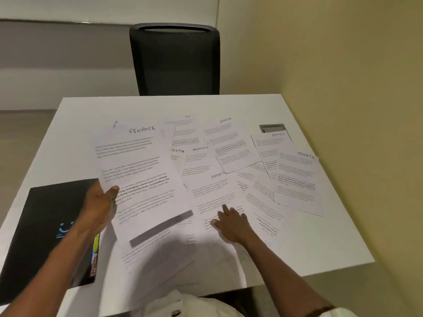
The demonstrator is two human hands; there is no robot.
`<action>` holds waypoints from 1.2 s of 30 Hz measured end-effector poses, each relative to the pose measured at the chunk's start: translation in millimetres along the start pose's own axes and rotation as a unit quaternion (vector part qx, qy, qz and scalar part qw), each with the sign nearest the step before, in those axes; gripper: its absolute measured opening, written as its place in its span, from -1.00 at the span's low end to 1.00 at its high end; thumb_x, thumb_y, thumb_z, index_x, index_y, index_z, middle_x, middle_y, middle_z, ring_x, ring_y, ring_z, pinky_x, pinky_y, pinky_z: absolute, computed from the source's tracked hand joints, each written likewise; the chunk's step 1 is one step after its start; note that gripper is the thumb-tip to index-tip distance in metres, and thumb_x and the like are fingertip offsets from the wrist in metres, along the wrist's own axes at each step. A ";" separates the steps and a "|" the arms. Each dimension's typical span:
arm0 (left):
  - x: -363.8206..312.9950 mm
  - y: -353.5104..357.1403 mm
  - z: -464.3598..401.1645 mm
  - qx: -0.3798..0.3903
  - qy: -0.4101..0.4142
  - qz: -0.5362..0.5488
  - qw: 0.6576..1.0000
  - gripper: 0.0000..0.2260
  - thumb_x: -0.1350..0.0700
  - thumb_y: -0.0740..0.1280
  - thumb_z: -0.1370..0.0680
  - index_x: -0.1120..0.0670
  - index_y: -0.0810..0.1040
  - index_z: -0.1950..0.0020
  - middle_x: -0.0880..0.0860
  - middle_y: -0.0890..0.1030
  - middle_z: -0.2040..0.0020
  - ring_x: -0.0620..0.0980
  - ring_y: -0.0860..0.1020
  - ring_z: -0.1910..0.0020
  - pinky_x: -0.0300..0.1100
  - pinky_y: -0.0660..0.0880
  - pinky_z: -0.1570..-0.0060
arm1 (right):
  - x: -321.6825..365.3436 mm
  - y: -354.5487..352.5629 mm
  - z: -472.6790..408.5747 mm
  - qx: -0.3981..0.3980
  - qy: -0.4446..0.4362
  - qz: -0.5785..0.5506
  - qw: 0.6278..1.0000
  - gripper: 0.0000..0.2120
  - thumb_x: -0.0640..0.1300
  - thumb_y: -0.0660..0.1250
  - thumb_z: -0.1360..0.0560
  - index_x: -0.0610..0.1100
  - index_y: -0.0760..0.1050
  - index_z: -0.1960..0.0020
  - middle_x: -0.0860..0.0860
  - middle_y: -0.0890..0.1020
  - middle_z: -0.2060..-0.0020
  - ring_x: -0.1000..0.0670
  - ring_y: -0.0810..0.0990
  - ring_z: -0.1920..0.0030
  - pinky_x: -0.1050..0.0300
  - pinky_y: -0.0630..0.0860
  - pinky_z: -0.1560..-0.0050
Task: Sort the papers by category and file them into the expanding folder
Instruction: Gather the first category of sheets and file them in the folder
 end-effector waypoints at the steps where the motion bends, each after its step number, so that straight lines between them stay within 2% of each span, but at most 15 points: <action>1: 1.0 -7.5 -2.6 0.002 -0.009 0.006 1.000 -0.68 0.32 0.18 -0.65 0.14 0.43 -0.40 0.03 0.58 -0.19 0.10 0.54 -0.19 0.02 0.40 -0.28 | -10.9 5.6 1.5 0.002 0.023 0.010 1.000 -0.54 0.16 0.00 -0.62 0.02 0.19 -0.46 -0.10 0.07 -0.56 -0.19 0.12 -0.52 -0.31 0.20 -0.36; 5: 4.3 -19.3 -7.3 0.023 -0.041 -0.004 0.999 -0.67 0.31 0.19 -0.65 0.10 0.45 -0.40 -0.06 0.61 -0.14 -0.04 0.59 -0.10 -0.03 0.44 -0.25 | -47.5 7.4 6.4 -0.013 0.092 0.031 0.995 -0.39 0.18 0.12 -0.56 -0.04 0.09 -0.52 -0.07 0.02 -0.57 -0.15 0.12 -0.53 -0.32 0.21 -0.34; 8: 2.3 -14.8 -5.8 0.029 -0.059 -0.008 0.998 -0.67 0.31 0.19 -0.65 0.09 0.47 -0.39 -0.03 0.62 -0.16 0.03 0.60 -0.13 0.05 0.49 -0.23 | -66.2 2.0 7.5 -0.023 0.145 0.017 0.989 -0.45 0.16 0.23 -0.48 -0.06 0.27 -0.39 -0.10 0.23 -0.46 -0.15 0.27 -0.42 -0.29 0.28 -0.26; 11: -2.9 -11.1 -4.1 0.022 -0.060 -0.004 0.998 -0.67 0.32 0.19 -0.65 0.11 0.46 -0.39 -0.02 0.62 -0.17 0.04 0.60 -0.14 0.07 0.50 -0.23 | -65.9 -13.0 4.1 -0.103 0.196 0.000 0.975 -0.52 0.17 0.26 -0.42 -0.14 0.44 -0.19 -0.10 0.39 -0.19 -0.14 0.40 -0.23 -0.16 0.40 -0.15; 13: -6.8 -9.5 -1.3 0.017 -0.057 -0.007 0.998 -0.67 0.32 0.19 -0.65 0.11 0.46 -0.40 -0.02 0.62 -0.17 0.03 0.60 -0.14 0.05 0.50 -0.22 | -34.4 -17.9 -7.8 -0.149 0.111 0.016 0.982 -0.48 0.16 0.28 -0.42 -0.15 0.42 -0.23 -0.15 0.37 -0.29 -0.18 0.41 -0.26 -0.14 0.44 -0.13; 15: -9.9 -11.9 0.8 0.012 -0.055 -0.007 0.998 -0.67 0.32 0.19 -0.65 0.09 0.46 -0.39 -0.03 0.61 -0.16 0.01 0.60 -0.13 0.03 0.52 -0.20 | 1.4 -3.0 -19.8 -0.116 0.022 0.040 0.992 -0.40 0.21 0.27 -0.46 -0.10 0.32 -0.38 -0.17 0.25 -0.47 -0.20 0.32 -0.40 -0.20 0.39 -0.22; 16: -10.9 -15.1 0.8 0.008 -0.057 -0.013 0.998 -0.67 0.31 0.19 -0.65 0.08 0.46 -0.38 -0.04 0.62 -0.15 0.01 0.60 -0.12 0.04 0.53 -0.18 | 10.1 5.2 -23.1 -0.095 0.015 0.053 0.994 -0.38 0.23 0.23 -0.49 -0.07 0.26 -0.44 -0.15 0.18 -0.52 -0.19 0.25 -0.45 -0.24 0.33 -0.27; 19: -13.1 -28.6 -3.3 -0.007 -0.056 -0.028 0.998 -0.68 0.29 0.21 -0.65 0.04 0.49 -0.36 -0.02 0.63 -0.19 0.04 0.62 -0.15 0.07 0.56 -0.15 | -8.4 14.2 -28.6 -0.089 0.090 0.049 0.991 -0.37 0.17 0.15 -0.56 -0.09 0.12 -0.53 -0.14 0.07 -0.56 -0.20 0.16 -0.50 -0.30 0.26 -0.31; 21: -13.9 -36.5 -3.5 -0.019 -0.056 -0.031 0.998 -0.69 0.29 0.21 -0.65 0.04 0.49 -0.35 -0.03 0.63 -0.18 0.03 0.62 -0.13 0.02 0.58 -0.10 | -23.0 10.6 -26.5 -0.103 0.137 0.047 0.984 -0.42 0.08 0.14 -0.57 -0.16 0.17 -0.51 -0.20 0.11 -0.54 -0.24 0.19 -0.48 -0.30 0.27 -0.29; 23: -14.1 -40.2 -1.6 -0.023 -0.052 -0.032 0.998 -0.68 0.30 0.20 -0.65 0.04 0.49 -0.35 -0.06 0.63 -0.15 -0.03 0.62 -0.09 -0.03 0.58 -0.07 | -18.3 -3.6 -25.4 -0.173 0.134 0.025 0.975 -0.57 -0.09 0.08 -0.51 -0.28 0.41 -0.28 -0.30 0.34 -0.38 -0.30 0.39 -0.32 -0.25 0.42 -0.12; 25: -12.3 -41.1 1.1 -0.025 -0.052 -0.027 0.998 -0.67 0.31 0.19 -0.65 0.04 0.49 -0.36 -0.09 0.63 -0.14 -0.05 0.62 -0.09 -0.03 0.57 -0.09 | 0.3 -10.7 -28.7 -0.223 0.089 -0.021 0.971 -0.72 -0.21 0.09 -0.43 -0.29 0.45 -0.05 -0.30 0.47 -0.19 -0.29 0.50 -0.12 -0.14 0.50 0.03; 28: -7.0 -42.6 4.1 -0.022 -0.054 -0.020 0.998 -0.64 0.33 0.18 -0.65 0.04 0.47 -0.38 -0.09 0.63 -0.15 -0.04 0.62 -0.11 -0.05 0.57 -0.09 | 36.5 -10.8 -39.6 -0.198 0.036 -0.037 0.979 -0.69 -0.15 0.26 -0.39 -0.25 0.43 -0.09 -0.21 0.50 -0.12 -0.22 0.51 -0.04 -0.02 0.51 0.12; 31: -5.9 -39.6 6.4 -0.010 -0.056 -0.014 0.998 -0.64 0.34 0.17 -0.65 0.02 0.49 -0.35 -0.09 0.64 -0.14 -0.08 0.64 -0.06 -0.12 0.62 -0.01 | 58.1 -12.6 -46.3 -0.178 0.045 -0.011 0.983 -0.58 -0.06 0.45 -0.35 -0.27 0.43 -0.07 -0.16 0.50 -0.01 -0.16 0.50 0.06 0.01 0.53 0.21; 34: -10.8 -37.1 5.5 0.002 -0.050 -0.017 0.999 -0.67 0.33 0.17 -0.65 0.01 0.50 -0.32 -0.10 0.64 -0.11 -0.09 0.65 -0.02 -0.18 0.63 0.08 | 63.0 -17.5 -50.7 -0.192 0.064 0.000 0.979 -0.72 -0.17 0.45 -0.31 -0.26 0.45 0.08 -0.16 0.50 0.13 -0.13 0.49 0.17 0.06 0.46 0.37; 36: -12.1 -38.3 2.6 0.008 -0.045 -0.022 0.999 -0.68 0.32 0.18 -0.65 0.04 0.50 -0.33 -0.07 0.65 -0.13 -0.05 0.65 -0.06 -0.08 0.62 -0.03 | 62.7 -21.8 -55.6 -0.222 0.063 0.031 0.972 -0.81 -0.26 0.45 -0.29 -0.25 0.46 0.19 -0.16 0.50 0.22 -0.12 0.52 0.26 0.11 0.41 0.47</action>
Point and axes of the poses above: each hand's wrist, its own z-axis away from the middle knuckle, its own y-axis out of the palm, x = y × z, the point moved 8 cm from there along -z, towards the middle knuckle
